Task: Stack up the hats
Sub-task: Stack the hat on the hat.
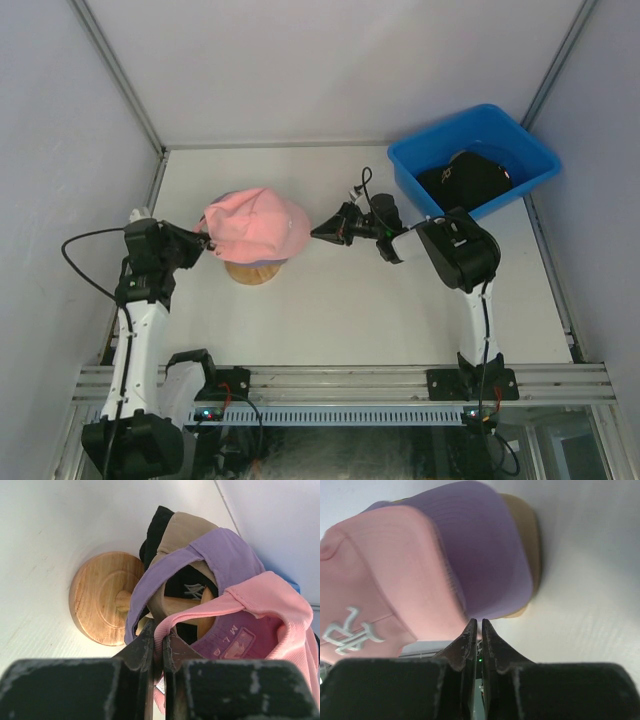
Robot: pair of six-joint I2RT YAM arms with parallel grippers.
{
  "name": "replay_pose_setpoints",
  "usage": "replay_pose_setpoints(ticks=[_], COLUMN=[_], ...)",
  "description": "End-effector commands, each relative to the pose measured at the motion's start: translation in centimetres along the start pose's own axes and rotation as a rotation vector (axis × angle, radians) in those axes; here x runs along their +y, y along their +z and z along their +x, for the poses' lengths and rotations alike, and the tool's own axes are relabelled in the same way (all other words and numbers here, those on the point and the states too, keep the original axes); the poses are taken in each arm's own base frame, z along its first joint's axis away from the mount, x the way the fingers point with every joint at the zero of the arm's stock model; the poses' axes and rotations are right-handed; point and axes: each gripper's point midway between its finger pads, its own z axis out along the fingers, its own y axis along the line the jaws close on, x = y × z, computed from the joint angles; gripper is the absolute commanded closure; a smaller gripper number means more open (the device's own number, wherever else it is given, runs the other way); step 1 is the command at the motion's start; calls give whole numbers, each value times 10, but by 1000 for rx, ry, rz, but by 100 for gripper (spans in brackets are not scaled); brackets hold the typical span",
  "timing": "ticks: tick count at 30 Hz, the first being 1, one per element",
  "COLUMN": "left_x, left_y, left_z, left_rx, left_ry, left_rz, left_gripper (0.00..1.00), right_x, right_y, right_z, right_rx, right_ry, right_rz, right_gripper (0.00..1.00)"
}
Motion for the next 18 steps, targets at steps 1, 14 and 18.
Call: replay_pose_setpoints(ticks=[1, 14, 18], left_x=[4, -2, -12], left_y=[-1, 4, 1], left_z=[-18, -19, -26], left_rx=[-49, -18, -29], left_ry=[22, 18, 23], left_rz=[-71, -74, -51], left_gripper=[91, 88, 84], right_x=[-28, -13, 12], right_y=[5, -4, -20], right_z=[-3, -14, -26], right_rx=[4, -14, -60], right_ry=[19, 3, -15], right_rz=[112, 102, 24], right_gripper=[99, 96, 88])
